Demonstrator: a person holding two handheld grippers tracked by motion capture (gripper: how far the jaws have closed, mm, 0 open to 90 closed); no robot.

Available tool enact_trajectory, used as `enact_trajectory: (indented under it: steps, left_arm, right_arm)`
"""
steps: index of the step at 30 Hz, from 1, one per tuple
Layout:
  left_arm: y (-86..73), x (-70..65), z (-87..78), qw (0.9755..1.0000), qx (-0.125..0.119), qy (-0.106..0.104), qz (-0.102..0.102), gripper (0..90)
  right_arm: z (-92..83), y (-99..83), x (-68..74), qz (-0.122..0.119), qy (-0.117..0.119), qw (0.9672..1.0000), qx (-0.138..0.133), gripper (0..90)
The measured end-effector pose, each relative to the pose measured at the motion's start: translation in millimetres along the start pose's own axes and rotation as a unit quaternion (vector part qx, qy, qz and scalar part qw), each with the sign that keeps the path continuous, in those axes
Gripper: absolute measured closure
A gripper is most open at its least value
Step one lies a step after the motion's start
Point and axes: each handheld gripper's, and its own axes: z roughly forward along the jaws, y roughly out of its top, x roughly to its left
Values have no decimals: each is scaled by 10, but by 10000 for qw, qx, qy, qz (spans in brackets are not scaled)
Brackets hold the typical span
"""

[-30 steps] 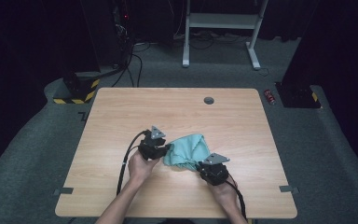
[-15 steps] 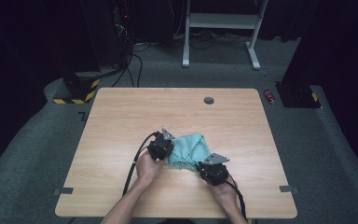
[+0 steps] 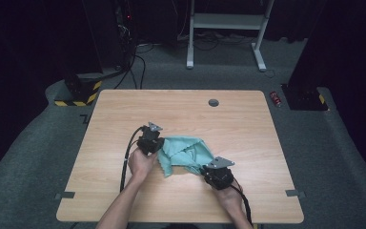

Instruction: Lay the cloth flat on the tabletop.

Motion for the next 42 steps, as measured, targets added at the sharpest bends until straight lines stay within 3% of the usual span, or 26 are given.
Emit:
enact_trajectory:
  steps: [2,3,4,6,7,10,14,18,22,24,28,30,31,32,35,38,40,42]
  left_arm:
    - [-16,-2,-9,10000,-37,42,15,821]
    - [-35,-34,-65,9996,-244,-116,43,755]
    - [-35,-34,-65,9996,-244,-116,43,717]
    - [-35,-123,-124,9987,-354,-251,265,637]
    - [-44,-229,-155,9973,-363,-399,492,608]
    - [-68,-343,-122,9957,-241,-528,722,549]
    - [-104,-399,25,9950,8,-579,808,524]
    - [-107,-394,112,9962,73,-507,698,603]
    - [-82,-334,124,9970,32,-437,631,843]
    - [-76,-313,121,9973,28,-452,582,890]
    - [42,-168,56,9987,-120,-380,320,893]
    - [127,-82,15,9989,-251,-375,88,893]
    - [127,-82,15,9989,-251,-375,88,893]
    - [212,2,8,9992,-296,-255,-12,891]
    - [303,121,107,9996,-166,-182,-170,870]
    - [319,164,174,9992,-147,-228,-297,781]
    - [310,130,147,9990,-149,-305,-281,665]
    - [282,56,57,9992,-257,-289,-59,609]
  right_arm:
    - [0,0,3,4,-4,10000,0,780]
    - [0,-1,6,-5,-3,10000,3,786]
    - [0,0,7,-20,-3,10000,1,788]
    - [-1,0,15,-51,-24,10000,-2,792]
    - [0,0,19,-79,-39,10000,-6,794]
    - [-2,1,29,-113,-55,9999,0,798]
    - [-2,0,20,-80,-31,10000,3,798]
    - [-1,0,19,-89,-31,10000,-1,798]
    - [-2,0,19,-73,-26,10000,7,798]
    - [-2,0,18,-74,-26,10000,7,798]
    - [-2,0,16,-63,-16,10000,8,798]
    - [-1,0,15,-67,-16,10000,7,798]
    - [-1,0,15,-67,-16,10000,7,798]
    - [-1,0,17,-74,-21,10000,6,798]
    - [-2,1,16,-52,-7,10000,9,800]
    - [-1,0,22,-129,-26,9999,-9,807]
    - [-3,0,40,-189,-49,9998,-2,813]
    - [-3,1,30,-167,19,9999,-5,814]
